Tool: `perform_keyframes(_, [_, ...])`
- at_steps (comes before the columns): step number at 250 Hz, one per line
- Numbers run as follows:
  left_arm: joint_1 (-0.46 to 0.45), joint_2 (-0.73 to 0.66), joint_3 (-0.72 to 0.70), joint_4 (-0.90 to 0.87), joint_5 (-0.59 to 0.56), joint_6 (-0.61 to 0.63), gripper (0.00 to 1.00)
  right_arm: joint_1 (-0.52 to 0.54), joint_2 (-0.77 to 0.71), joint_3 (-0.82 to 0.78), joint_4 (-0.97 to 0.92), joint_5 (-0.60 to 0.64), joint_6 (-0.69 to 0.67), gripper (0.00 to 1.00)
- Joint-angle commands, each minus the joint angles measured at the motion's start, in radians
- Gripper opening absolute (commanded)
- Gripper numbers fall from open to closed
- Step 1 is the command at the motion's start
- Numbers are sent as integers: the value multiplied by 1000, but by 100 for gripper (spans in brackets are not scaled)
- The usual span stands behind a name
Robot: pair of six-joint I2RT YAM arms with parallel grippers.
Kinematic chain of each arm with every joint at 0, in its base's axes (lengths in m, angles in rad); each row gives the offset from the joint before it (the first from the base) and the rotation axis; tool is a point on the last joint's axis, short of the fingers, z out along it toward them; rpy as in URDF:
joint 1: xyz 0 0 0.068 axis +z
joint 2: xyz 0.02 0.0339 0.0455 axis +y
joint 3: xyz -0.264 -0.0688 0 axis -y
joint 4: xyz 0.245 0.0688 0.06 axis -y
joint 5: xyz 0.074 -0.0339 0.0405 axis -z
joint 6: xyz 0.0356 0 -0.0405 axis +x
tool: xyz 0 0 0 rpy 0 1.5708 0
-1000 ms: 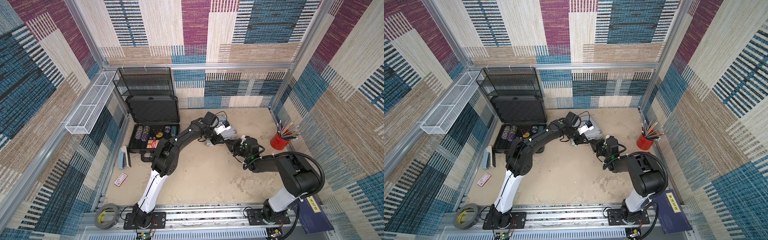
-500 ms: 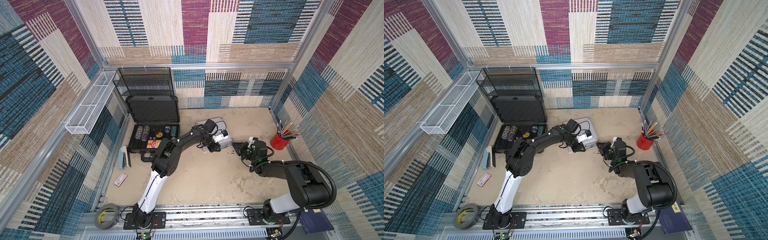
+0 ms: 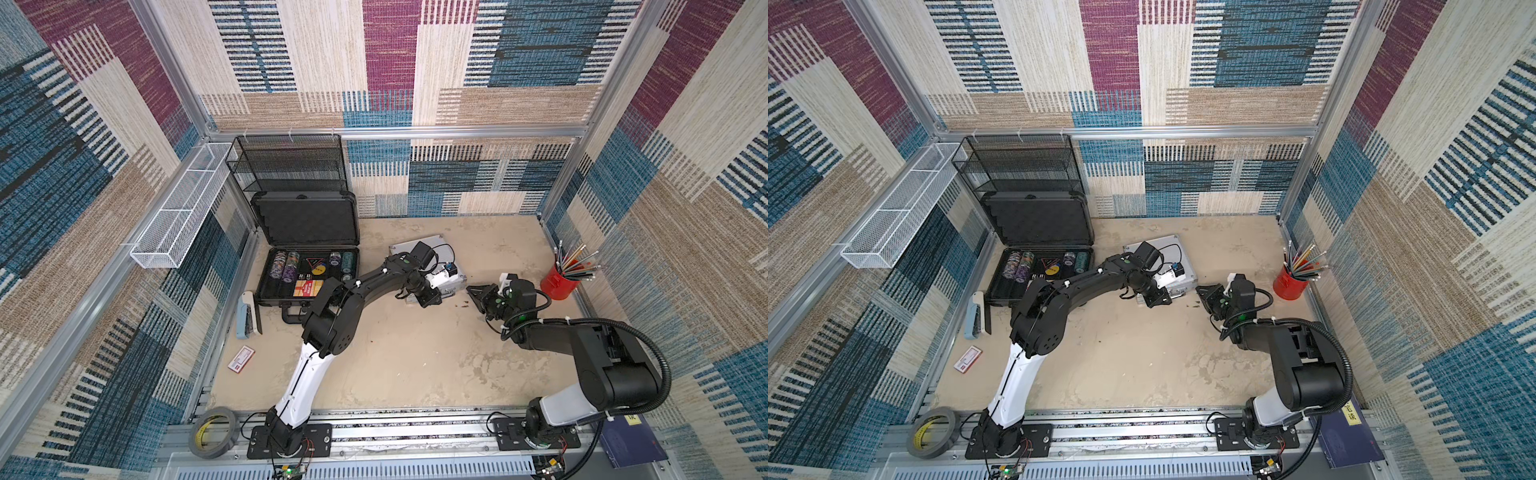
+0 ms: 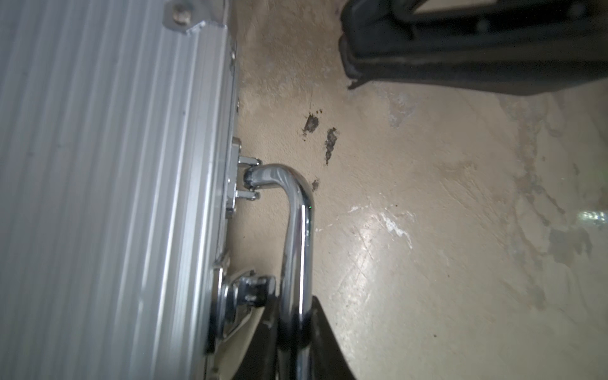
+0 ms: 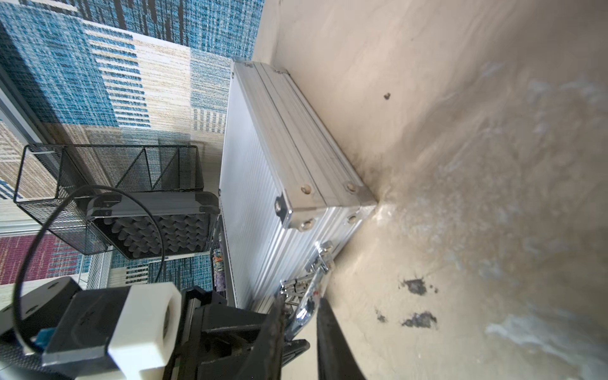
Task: Open the poker set cases
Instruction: Place the poker set case at the center of the board.
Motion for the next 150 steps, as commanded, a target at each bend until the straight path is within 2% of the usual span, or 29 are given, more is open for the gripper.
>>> perform_keyframes(1, [-13,2,-24,-54,-51,5,24,-2,12,1,-4,-16,-32,22])
perform_keyframes(95, [-27,-34,-69,-33,-117,15,37,-10,11,-9,-1,-24,-49,24])
perform_keyframes(150, [-25,-108,-89,19,-127,2,43,-11,-2,77,-140,-2,-191,40])
